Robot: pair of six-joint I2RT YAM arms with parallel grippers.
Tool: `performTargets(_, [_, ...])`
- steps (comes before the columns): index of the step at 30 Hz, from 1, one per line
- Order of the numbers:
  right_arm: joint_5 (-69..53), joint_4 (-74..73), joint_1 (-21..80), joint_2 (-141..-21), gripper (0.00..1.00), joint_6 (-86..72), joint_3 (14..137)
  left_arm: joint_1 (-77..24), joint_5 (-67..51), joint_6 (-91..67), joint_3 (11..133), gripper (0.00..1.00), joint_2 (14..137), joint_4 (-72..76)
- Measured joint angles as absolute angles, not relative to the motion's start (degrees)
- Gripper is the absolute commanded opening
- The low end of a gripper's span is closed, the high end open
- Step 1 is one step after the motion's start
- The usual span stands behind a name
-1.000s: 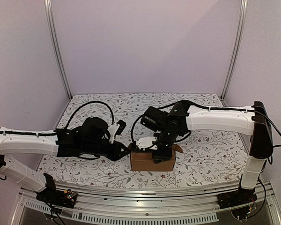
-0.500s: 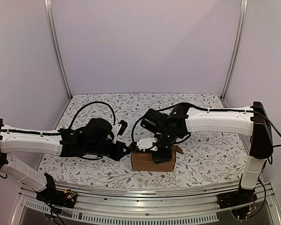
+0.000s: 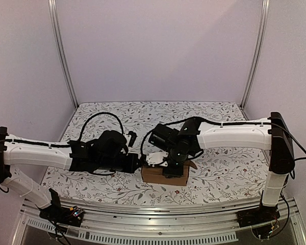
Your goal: Fold the paper box
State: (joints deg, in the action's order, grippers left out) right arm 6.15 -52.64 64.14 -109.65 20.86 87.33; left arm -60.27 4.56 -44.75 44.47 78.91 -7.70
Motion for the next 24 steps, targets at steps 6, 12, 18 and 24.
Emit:
performTargets(6, [7.05,-52.07,64.58,-109.71,0.32,18.98,87.02,-62.83,9.98,-46.44,44.86,0.00,79.75,-7.88])
performTargets(12, [7.57,-51.35,64.88,-109.69,0.32,17.93,86.67,-65.36,15.66,-46.78,45.67,0.00,80.73,-8.93])
performTargets(18, [7.66,-50.85,64.88,-109.67,0.33,17.78,86.56,-67.11,19.73,-46.76,46.37,0.00,81.47,-10.37])
performTargets(24, [7.90,-49.87,65.10,-109.67,0.41,17.78,86.28,-67.99,21.85,-46.78,46.46,0.00,81.49,-11.33])
